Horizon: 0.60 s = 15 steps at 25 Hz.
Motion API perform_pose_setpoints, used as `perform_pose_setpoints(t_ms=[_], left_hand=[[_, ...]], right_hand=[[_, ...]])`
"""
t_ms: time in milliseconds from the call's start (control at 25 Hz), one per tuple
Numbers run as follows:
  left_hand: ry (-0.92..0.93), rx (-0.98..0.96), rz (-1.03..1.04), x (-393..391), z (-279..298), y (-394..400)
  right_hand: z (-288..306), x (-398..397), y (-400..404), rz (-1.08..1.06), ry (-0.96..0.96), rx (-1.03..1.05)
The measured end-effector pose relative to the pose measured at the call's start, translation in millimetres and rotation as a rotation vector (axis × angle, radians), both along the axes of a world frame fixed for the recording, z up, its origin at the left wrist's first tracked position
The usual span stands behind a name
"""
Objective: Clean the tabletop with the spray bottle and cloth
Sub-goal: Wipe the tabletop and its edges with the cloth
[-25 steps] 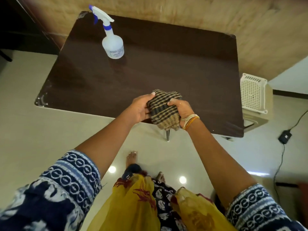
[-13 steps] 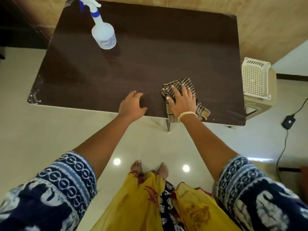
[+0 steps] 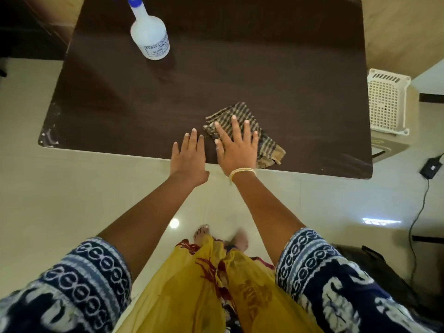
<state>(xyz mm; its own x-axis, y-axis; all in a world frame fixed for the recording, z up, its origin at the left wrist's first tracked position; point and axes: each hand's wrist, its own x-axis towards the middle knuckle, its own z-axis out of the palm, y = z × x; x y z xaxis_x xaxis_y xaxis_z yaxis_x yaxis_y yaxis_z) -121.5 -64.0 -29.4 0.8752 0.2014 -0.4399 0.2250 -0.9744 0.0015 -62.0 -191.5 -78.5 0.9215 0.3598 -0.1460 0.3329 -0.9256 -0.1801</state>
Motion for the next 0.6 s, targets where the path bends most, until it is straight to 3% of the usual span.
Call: perform_pose_setpoints(t_ms=[240, 600], left_hand=[[-0.012, -0.114, -0.164, 25, 1, -64], [0.028, -0.164, -0.295, 62, -4, -150]], right_hand=[[1, 44, -109, -0.453, 0.037, -0.008], [0, 49, -225, -0.774, 0.018, 0.017]])
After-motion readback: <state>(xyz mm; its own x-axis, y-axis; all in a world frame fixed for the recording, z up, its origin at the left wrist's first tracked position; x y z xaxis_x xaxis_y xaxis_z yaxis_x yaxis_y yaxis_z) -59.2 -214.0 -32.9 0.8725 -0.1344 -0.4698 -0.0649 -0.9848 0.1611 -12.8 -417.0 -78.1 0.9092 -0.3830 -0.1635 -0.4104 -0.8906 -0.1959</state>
